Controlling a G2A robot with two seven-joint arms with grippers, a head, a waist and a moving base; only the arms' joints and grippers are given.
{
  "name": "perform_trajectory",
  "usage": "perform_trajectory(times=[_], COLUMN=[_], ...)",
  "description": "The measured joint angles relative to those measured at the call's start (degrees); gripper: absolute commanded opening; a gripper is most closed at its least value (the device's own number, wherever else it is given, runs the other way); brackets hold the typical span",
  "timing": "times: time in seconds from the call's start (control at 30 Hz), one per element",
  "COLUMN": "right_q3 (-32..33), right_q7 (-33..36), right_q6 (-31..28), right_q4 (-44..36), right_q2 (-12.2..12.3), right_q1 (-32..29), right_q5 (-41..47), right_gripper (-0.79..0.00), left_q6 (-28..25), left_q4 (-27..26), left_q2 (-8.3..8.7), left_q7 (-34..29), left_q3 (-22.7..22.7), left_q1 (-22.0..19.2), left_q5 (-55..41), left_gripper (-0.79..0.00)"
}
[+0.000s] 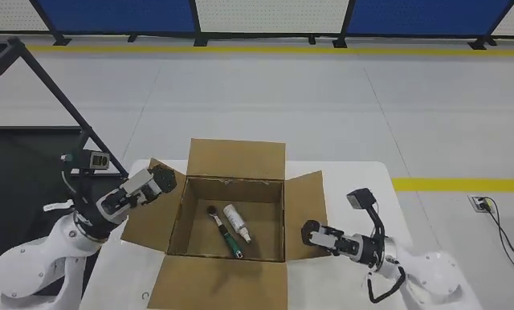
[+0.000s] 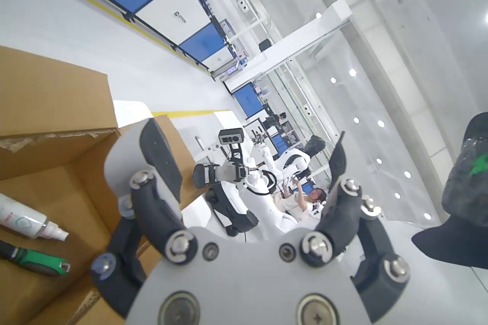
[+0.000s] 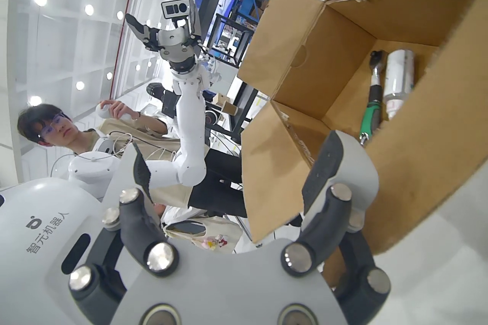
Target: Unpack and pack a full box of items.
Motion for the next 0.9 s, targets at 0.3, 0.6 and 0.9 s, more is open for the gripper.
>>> perform_trajectory(times=[0.3, 0.6, 0.9], right_q3=[-15.8, -29.1, -29.0], right_q7=[-5.2, -7.5, -7.5], right_q6=[9.3, 14.0, 13.9], right_q4=[5.0, 14.1, 14.1], right_q2=[-2.5, -6.2, -6.1], right_q1=[16.6, 30.2, 30.1], right_q5=[-9.7, -13.6, -13.7], right_gripper=[0.000, 0.000, 0.000], left_q6=[-3.8, -5.6, -5.5], left_q4=[0.1, 1.8, 1.8], left_q2=[0.79, 0.94, 0.95], left_q7=[-1.8, -4.8, -4.9], left_q3=[-14.7, -21.6, -21.6], left_q1=[11.1, 19.2, 19.2], left_q5=[-8.1, -13.7, -13.8], left_gripper=[0.000, 0.000, 0.000])
